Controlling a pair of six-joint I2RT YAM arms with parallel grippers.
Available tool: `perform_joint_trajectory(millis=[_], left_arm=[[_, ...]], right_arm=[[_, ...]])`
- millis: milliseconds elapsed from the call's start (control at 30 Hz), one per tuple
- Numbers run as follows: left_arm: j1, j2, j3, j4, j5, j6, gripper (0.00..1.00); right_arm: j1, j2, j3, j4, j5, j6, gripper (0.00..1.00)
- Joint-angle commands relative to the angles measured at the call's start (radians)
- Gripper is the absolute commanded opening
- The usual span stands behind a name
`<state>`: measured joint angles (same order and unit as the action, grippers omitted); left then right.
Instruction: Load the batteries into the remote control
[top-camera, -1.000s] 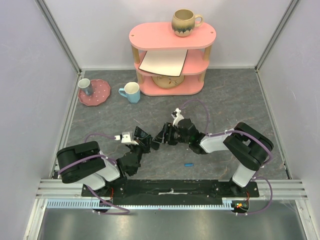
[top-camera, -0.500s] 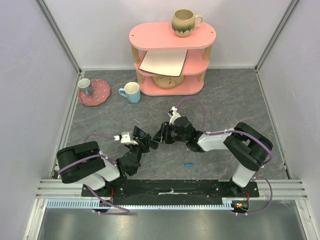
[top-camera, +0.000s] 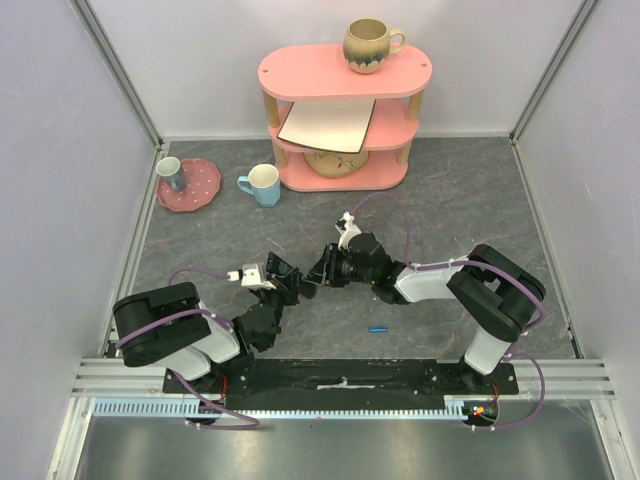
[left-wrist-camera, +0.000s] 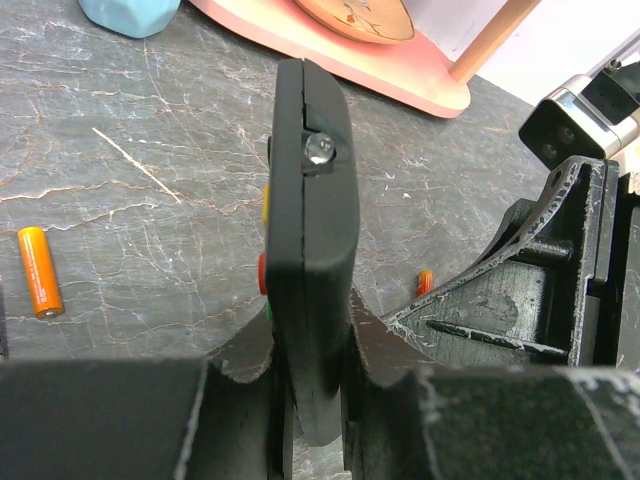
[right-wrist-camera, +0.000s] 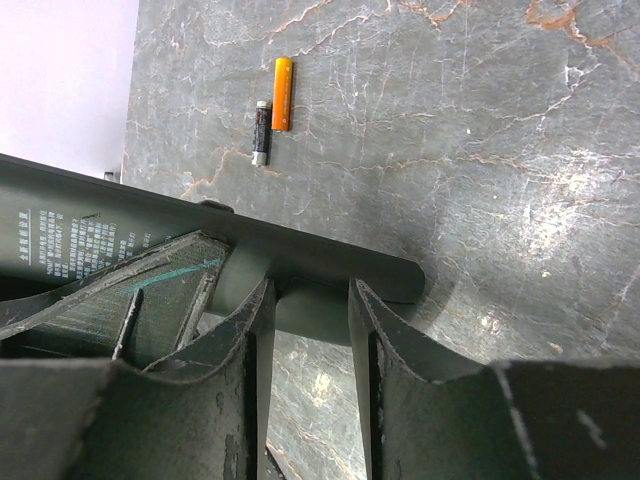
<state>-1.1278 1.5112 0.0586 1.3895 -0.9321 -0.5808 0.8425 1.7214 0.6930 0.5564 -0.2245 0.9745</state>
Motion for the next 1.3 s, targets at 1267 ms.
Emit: perform_joint_trajectory(millis=[1267], left_arm=[[-0.01, -0.016, -0.025, 0.005, -0.013, 0.065, 0.02]], right_arm=[[0.015, -0.042, -0.023, -0.22, 0.082, -0.059, 0.43]])
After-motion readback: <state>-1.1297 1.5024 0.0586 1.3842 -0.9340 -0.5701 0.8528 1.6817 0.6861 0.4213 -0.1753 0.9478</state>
